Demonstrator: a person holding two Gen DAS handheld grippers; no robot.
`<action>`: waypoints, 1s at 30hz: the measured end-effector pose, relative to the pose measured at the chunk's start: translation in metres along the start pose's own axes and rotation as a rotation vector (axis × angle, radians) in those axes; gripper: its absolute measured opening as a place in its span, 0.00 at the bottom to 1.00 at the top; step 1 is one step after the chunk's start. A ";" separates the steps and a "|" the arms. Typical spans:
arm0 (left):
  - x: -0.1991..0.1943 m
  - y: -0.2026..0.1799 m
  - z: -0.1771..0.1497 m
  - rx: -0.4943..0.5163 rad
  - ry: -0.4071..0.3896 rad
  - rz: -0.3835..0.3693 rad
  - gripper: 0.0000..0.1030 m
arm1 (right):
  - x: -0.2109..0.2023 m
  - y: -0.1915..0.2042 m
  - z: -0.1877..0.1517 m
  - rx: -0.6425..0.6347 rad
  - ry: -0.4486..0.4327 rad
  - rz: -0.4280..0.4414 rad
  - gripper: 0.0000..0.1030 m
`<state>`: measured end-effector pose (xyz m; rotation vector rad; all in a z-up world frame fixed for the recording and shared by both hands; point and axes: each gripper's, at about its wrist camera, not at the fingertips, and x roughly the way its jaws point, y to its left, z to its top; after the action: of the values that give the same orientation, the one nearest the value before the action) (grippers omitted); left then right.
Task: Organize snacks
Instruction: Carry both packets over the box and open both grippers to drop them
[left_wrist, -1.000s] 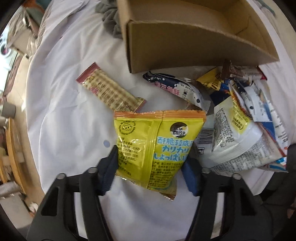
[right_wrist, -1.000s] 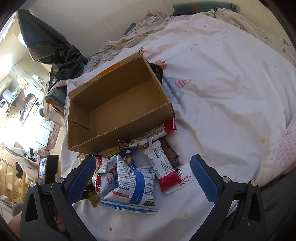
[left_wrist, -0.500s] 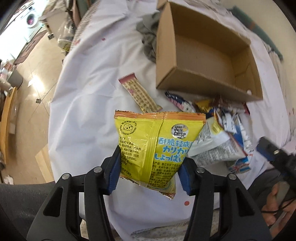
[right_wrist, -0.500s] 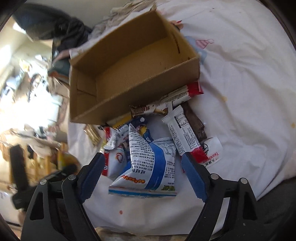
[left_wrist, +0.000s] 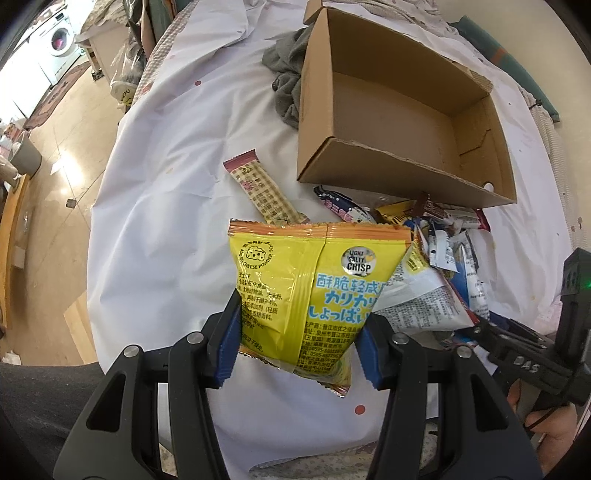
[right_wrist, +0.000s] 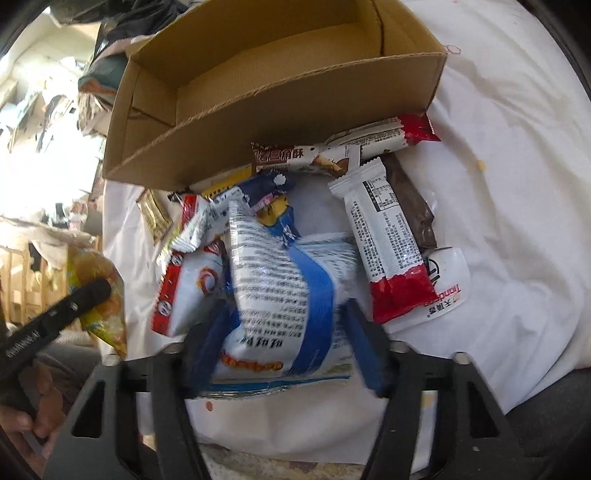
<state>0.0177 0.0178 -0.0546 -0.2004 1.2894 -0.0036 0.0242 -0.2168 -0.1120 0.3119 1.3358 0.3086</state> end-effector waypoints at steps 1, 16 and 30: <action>-0.001 0.000 -0.001 -0.001 -0.003 -0.001 0.49 | 0.001 0.000 0.000 -0.009 0.000 -0.001 0.54; -0.013 0.005 -0.008 0.001 -0.049 0.038 0.49 | -0.043 0.009 -0.016 -0.051 -0.109 0.088 0.41; -0.063 -0.011 0.027 0.010 -0.185 -0.018 0.49 | -0.132 -0.003 -0.003 -0.022 -0.395 0.254 0.39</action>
<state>0.0269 0.0180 0.0141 -0.1993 1.1027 -0.0062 -0.0058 -0.2709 0.0044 0.4983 0.9040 0.4482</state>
